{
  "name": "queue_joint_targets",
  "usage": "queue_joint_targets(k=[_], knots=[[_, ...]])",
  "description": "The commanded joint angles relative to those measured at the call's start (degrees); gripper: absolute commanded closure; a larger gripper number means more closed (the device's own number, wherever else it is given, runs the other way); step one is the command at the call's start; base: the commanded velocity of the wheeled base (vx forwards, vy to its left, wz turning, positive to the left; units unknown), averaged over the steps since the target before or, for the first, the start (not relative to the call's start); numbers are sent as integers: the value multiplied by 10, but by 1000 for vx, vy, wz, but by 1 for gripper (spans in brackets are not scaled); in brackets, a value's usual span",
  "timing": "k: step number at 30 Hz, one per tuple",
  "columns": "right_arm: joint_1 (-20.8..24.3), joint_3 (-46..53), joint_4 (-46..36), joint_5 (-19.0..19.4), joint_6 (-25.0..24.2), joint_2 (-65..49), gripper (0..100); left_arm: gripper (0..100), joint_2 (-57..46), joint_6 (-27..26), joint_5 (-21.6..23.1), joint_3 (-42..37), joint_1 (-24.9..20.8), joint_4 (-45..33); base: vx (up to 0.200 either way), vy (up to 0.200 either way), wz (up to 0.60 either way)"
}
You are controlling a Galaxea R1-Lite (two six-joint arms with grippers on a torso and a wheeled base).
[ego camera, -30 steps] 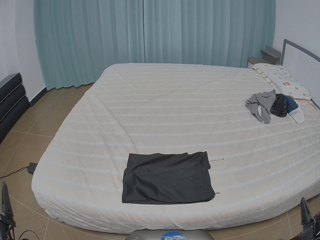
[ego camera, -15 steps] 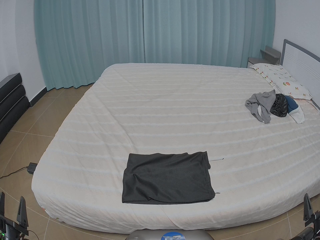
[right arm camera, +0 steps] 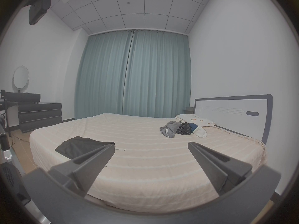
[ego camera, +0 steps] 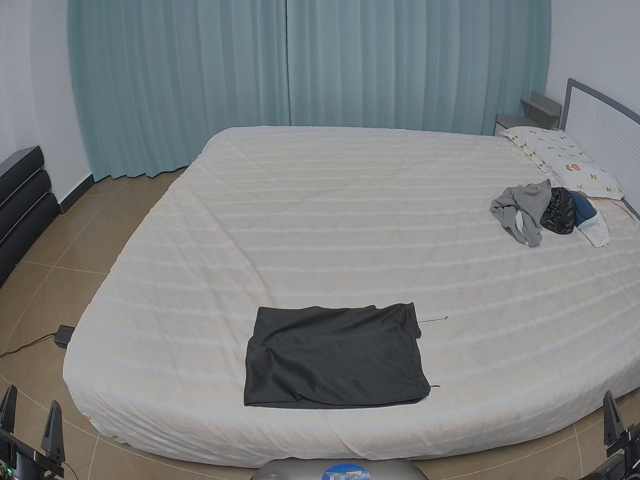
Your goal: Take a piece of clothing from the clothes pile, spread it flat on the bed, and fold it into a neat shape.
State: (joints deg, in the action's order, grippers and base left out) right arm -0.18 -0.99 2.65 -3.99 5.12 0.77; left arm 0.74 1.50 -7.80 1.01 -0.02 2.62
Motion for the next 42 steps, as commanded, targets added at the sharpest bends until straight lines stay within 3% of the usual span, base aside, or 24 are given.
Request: queue_joint_targets(k=[1,4,7,12,19,42], knots=[[2,9,10,4,7,-8,0,0,-6,3,5,-10,-1,-2,0,0,0],[2,9,-2,40,-12,-7,0,0,-7,17,9,-10,0,-21,0,0,0],[-1,3,-48,31,-43,-7,0,0,-7,6,9,-10,-1,-25,0,0,0],[-1,6,-40,25,-50,-7,0,0,-7,-13,16,-10,-1,-24,0,0,0],[-1,9,-32,40,-43,-7,0,0,-7,-11,16,-10,-1,-24,0,0,0],[0,9,-30,39,-56,-7,0,0,-7,-10,15,-10,-1,-24,0,0,0]])
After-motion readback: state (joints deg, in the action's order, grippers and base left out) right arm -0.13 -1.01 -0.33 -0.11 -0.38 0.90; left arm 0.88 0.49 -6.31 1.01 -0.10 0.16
